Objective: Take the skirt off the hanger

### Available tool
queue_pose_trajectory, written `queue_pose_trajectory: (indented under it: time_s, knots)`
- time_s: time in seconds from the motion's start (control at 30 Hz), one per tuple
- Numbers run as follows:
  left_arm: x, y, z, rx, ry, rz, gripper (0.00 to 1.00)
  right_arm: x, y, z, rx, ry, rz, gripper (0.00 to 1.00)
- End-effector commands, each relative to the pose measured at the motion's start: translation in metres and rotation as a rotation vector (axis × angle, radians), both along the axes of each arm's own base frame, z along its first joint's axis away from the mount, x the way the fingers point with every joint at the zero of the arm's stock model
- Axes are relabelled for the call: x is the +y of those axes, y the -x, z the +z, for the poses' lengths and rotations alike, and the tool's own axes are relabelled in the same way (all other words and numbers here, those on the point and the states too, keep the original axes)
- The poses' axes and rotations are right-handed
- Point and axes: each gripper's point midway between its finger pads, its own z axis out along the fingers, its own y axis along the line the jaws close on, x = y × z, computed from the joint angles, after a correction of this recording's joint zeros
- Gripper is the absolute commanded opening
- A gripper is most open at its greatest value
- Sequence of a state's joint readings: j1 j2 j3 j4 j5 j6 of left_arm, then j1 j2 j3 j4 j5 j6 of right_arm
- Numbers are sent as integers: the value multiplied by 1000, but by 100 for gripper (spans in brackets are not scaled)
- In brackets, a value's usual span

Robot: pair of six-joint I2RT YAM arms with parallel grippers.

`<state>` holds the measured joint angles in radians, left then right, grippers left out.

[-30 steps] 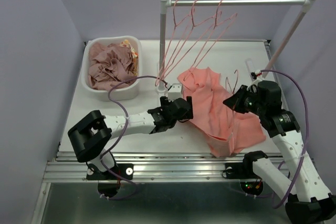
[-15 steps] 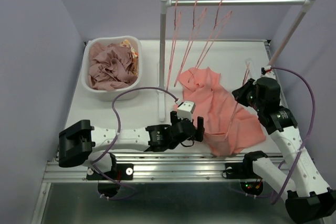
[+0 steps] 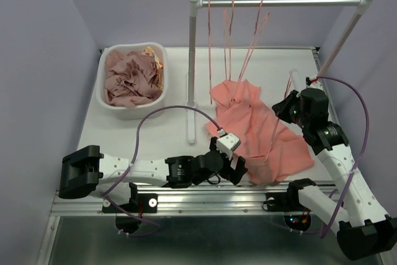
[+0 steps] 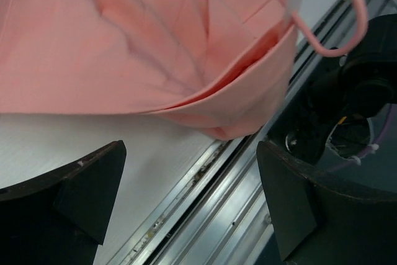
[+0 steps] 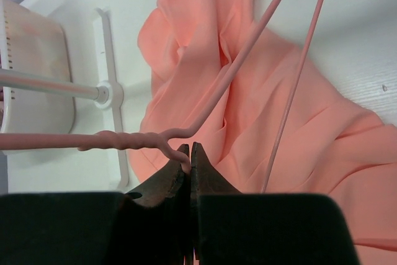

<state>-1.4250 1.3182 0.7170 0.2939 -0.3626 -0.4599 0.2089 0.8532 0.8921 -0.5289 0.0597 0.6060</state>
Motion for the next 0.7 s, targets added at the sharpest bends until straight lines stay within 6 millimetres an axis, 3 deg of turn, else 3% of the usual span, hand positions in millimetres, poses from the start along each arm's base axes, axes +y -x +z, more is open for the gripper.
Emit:
queue_pose_trajectory:
  time_s: [0.0,0.13,0.23,0.43,0.67]
  knots:
    - [-34,10,47,-138,106,-124,99,8,-10,42,-123,-33,37,1]
    - [-41,-5,40,-247,5,-111,99,14,-6,50,-130,-37,81,1]
    - [-44,-16,48,-293,1,-127,99,19,-3,53,-130,-49,115,1]
    - [-49,-19,53,-328,41,-222,99,31,0,57,-131,-82,173,1]
    - [-72,-7,34,-281,47,-434,98,35,2,67,-152,-102,198,1]
